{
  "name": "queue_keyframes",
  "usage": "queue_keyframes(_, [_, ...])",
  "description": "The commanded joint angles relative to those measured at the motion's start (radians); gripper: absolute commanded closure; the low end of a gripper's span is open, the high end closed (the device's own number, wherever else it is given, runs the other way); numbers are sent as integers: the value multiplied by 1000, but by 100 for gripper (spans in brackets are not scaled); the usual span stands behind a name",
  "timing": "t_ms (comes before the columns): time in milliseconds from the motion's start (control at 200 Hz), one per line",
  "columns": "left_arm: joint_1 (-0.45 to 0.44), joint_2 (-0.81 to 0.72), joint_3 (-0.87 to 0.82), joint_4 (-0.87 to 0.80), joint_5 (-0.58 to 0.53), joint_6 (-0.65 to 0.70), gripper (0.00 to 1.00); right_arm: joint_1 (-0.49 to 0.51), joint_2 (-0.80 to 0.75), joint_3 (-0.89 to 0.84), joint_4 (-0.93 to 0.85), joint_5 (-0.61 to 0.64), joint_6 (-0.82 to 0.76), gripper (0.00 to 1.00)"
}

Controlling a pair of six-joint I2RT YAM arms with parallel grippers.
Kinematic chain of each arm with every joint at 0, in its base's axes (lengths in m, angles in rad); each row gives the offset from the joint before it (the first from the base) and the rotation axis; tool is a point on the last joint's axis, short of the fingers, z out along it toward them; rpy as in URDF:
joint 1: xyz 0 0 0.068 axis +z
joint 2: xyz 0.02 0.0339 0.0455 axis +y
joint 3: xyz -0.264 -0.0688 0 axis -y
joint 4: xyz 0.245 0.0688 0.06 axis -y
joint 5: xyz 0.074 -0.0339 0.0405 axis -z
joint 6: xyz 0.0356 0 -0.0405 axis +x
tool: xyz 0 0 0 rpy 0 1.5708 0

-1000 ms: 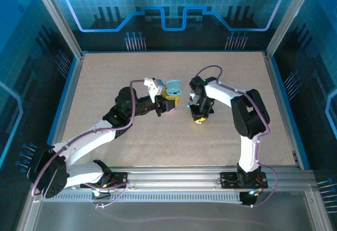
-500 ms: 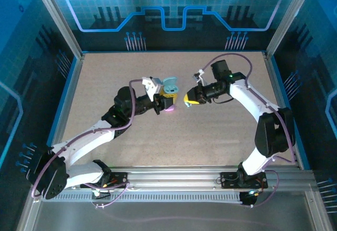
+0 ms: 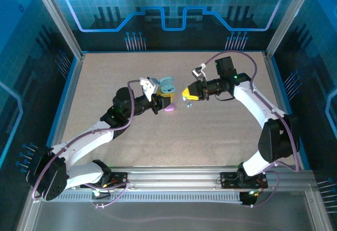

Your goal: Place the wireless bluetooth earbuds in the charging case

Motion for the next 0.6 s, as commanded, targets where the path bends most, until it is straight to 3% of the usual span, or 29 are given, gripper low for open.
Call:
queue_keyframes(0, [4, 17, -15, 25, 21, 35, 70, -12, -40, 25, 4, -26, 26, 80])
queue_keyframes(595, [-54, 127, 10, 117, 100, 51, 70, -3, -106, 60, 16, 47, 92, 80])
